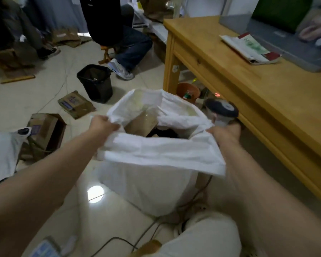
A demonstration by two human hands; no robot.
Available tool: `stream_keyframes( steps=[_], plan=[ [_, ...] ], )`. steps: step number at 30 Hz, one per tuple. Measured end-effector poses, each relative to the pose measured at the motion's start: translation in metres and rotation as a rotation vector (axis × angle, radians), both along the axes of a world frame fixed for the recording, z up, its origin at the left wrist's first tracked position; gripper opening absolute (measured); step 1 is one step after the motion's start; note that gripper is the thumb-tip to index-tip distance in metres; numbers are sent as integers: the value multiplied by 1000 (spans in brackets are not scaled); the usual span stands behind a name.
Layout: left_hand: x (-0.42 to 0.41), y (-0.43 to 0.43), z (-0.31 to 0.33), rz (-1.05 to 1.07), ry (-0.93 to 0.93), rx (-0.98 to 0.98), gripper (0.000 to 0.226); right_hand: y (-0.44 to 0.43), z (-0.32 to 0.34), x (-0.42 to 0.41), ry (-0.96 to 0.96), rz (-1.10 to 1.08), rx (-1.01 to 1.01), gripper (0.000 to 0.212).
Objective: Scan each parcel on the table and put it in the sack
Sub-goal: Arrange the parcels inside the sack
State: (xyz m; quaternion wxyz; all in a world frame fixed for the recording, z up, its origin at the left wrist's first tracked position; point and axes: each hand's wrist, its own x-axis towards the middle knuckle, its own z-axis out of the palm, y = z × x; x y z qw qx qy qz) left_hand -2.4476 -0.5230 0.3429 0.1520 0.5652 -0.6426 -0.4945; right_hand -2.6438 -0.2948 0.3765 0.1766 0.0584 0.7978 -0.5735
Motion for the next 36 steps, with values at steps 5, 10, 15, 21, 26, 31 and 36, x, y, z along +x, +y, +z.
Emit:
stream_keyframes(
  steps=[5,10,15,21,26,31,36],
  plan=[
    [40,-19,19,-20,-83,-13,30,13,24,14,64,66,-145,44],
    [54,0,-30,-189,-373,94,35,19,-24,51,-135,161,80,29],
    [26,-23,-10,-218,-330,-142,21,13,11,43,-5,97,-48,47],
    [48,-41,21,-643,-979,-351,26,21,7,58,-62,222,-103,40],
    [-5,0,2,-922,-1038,-759,31,21,-27,67,-82,254,-23,39],
    [-89,43,-78,-1275,-897,-695,48,27,-40,65,-44,265,33,32],
    [-78,29,-127,-1024,-1058,-507,74,44,-49,56,-30,269,49,23]
  ],
)
